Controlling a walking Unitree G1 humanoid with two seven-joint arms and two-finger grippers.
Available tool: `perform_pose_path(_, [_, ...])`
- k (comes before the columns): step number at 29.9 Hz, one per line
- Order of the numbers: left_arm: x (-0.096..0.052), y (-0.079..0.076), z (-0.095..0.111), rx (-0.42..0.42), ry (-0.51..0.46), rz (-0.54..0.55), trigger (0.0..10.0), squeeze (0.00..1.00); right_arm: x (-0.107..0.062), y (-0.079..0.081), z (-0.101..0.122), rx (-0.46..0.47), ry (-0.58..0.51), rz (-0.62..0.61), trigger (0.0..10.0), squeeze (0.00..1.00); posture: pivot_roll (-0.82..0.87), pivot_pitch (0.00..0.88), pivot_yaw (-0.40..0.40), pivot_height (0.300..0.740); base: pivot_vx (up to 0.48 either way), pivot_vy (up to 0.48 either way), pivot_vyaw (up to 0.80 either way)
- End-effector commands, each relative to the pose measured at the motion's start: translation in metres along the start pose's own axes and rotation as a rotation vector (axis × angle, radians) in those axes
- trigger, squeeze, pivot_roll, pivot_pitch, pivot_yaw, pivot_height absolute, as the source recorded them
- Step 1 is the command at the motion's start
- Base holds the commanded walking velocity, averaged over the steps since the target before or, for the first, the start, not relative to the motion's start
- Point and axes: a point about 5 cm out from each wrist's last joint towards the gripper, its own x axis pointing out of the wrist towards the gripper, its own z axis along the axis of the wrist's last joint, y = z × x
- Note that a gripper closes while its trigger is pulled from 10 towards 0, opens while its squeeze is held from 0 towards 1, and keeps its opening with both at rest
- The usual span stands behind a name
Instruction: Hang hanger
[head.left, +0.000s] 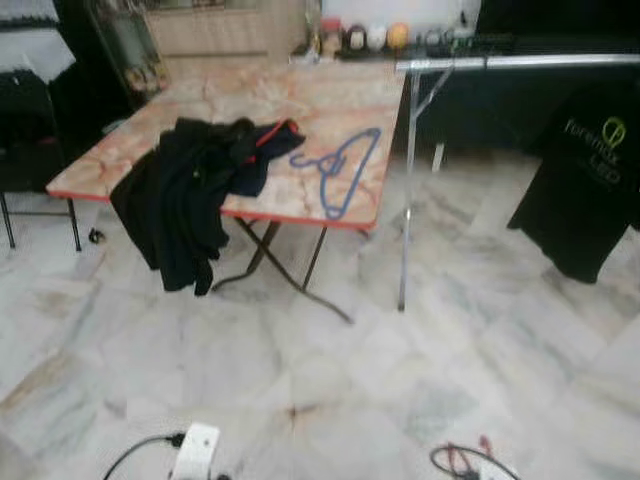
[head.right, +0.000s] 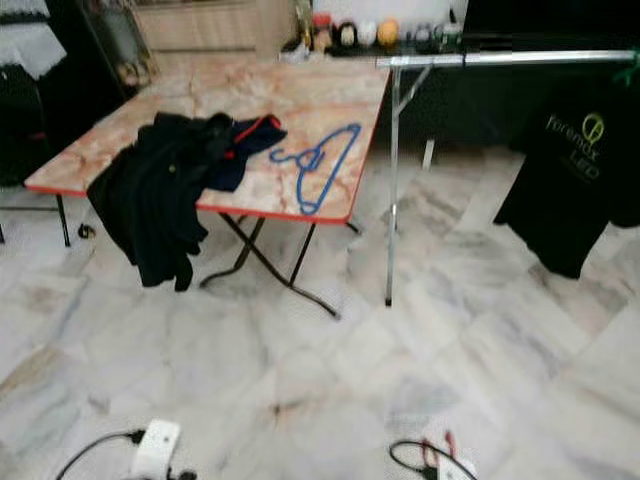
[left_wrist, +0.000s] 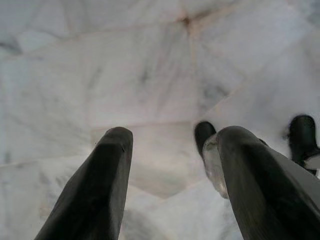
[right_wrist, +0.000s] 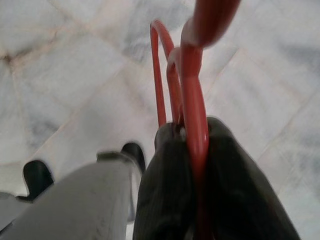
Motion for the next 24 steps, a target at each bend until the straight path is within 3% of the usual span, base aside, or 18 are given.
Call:
perform_pose_path(1, [-0.0015,0.0058,-0.0065,0.001,0.024,0.016,10.0,0.00,-0.0010,0.0072,-0.0024,0.011,0.005,0.018,10.0,0.00,-0.04,0.000,0.076,0.740,0.000,-0.300,0.00])
perform_pose_path(24, [-0.0012,0.0029,-0.0063,-0.002,0.020,0.008,10.0,0.00,-0.0011,0.0030,-0.0045,0.004,0.014,0.013,10.0,0.00,-0.04,0.000,0.074,0.740,0.000,-0.303,0.00])
